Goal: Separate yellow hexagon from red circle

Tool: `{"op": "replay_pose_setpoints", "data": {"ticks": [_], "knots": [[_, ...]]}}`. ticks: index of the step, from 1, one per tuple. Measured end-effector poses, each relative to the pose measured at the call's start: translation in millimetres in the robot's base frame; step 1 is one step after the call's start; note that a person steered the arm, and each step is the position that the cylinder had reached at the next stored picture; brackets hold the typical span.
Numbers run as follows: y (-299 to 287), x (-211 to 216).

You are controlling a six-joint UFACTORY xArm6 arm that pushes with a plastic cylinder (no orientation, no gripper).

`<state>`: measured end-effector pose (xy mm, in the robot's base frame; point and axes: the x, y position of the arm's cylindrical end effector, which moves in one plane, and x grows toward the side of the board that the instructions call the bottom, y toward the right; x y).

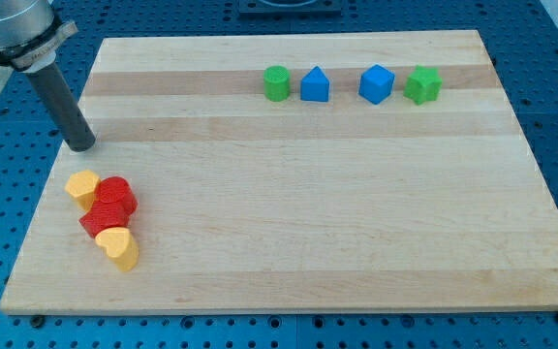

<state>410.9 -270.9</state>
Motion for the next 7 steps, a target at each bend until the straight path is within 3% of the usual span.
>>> {"op": "replay_pose_setpoints", "data": {"ticks": [2,5,7], "knots": [[-5.9,35.7],[-30.9,34.9],[-30.9,72.9]]}}
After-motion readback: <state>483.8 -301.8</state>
